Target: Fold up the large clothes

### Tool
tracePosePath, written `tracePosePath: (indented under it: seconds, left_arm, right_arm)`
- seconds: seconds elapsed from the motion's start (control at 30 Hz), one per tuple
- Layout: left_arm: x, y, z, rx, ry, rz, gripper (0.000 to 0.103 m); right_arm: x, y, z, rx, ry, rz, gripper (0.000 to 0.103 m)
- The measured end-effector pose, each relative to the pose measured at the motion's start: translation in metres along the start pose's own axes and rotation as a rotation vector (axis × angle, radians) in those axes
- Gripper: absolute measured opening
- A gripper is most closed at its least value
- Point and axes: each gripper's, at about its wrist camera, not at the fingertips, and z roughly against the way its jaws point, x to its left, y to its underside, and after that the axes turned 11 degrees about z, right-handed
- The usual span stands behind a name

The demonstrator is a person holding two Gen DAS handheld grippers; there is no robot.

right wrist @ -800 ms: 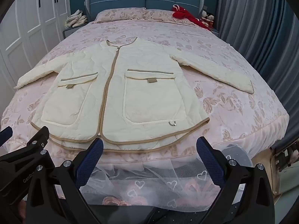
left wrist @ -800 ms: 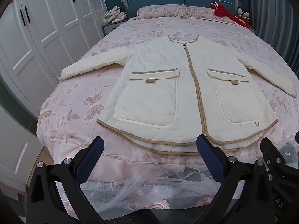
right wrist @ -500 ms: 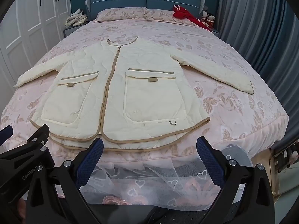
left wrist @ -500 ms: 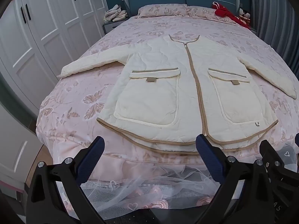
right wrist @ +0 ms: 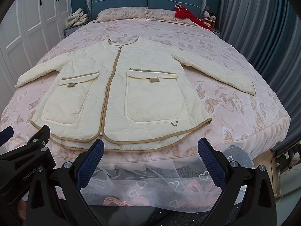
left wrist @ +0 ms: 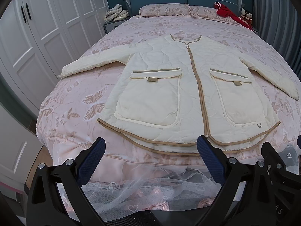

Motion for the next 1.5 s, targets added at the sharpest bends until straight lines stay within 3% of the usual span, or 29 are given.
tracePosePath:
  seconds: [1.5]
  left_arm:
    - [0.0055,0.0005,-0.0033,-0.004,0.004,0.003,0.094]
  right_arm:
    - [0.0009,0.0021,0.0034,-0.002,0.002,0.000,0.098]
